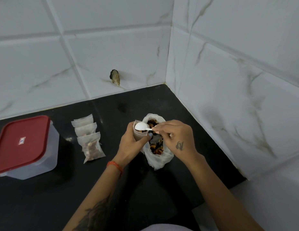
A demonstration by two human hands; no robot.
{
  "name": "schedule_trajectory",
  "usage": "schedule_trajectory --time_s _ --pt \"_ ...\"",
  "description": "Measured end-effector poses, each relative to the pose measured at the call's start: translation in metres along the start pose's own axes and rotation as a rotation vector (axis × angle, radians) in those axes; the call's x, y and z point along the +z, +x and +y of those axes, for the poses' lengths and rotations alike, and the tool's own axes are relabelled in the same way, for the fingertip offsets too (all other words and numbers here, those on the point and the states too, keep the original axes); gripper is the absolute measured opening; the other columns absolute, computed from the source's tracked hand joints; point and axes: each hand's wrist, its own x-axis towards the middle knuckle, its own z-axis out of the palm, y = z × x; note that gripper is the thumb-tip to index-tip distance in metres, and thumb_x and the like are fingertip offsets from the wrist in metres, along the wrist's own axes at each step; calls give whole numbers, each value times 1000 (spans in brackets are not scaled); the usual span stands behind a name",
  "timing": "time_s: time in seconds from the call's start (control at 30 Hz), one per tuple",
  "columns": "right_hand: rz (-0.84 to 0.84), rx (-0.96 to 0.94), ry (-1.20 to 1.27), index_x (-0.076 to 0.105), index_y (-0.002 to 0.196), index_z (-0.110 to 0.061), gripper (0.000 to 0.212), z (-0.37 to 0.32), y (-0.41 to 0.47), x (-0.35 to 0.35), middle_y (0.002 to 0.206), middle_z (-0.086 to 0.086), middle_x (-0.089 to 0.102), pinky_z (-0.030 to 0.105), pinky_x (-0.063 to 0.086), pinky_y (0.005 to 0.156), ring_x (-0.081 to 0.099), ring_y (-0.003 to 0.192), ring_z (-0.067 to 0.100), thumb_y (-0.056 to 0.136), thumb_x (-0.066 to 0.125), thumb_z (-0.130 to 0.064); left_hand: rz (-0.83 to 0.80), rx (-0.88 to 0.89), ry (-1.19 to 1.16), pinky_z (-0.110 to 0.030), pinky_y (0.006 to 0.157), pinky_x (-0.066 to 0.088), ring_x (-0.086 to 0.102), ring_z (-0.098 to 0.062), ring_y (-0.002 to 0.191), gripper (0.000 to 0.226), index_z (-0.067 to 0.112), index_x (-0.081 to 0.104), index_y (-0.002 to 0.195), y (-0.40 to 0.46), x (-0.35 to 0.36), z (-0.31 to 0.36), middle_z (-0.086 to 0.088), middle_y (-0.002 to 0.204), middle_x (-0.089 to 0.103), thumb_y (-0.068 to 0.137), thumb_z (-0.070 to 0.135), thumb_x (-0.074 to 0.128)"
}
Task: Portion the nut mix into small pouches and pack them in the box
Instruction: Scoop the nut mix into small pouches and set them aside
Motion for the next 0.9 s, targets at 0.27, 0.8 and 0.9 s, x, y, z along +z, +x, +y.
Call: schedule_trajectory --time_s 0.27,0.8,0.9 --pt "-13 367 276 76 90 -18 14 -11 5 -4 84 -10 73 20 55 72 67 80 3 81 71 -10 12 13 -38 -23 85 49 58 -6 104 50 26 44 120 1 0 2 14 108 57 80 22 74" --pt "-70 1391 585 75 81 -18 9 22 -35 12 78 -6 66 19 41 61 52 70 5 76 76 -11 71 129 -57 -32 82 54 60 1 92 58 22 39 109 -8 4 -3 35 90 52 69 33 79" --pt "-168 1276 377 74 81 -22 7 24 -40 15 84 -8 69 20 42 64 59 83 7 75 77 -20 74 115 -59 -32 83 54 60 -1 94 64 24 39 109 -9 3 -5 34 90 51 64 44 79"
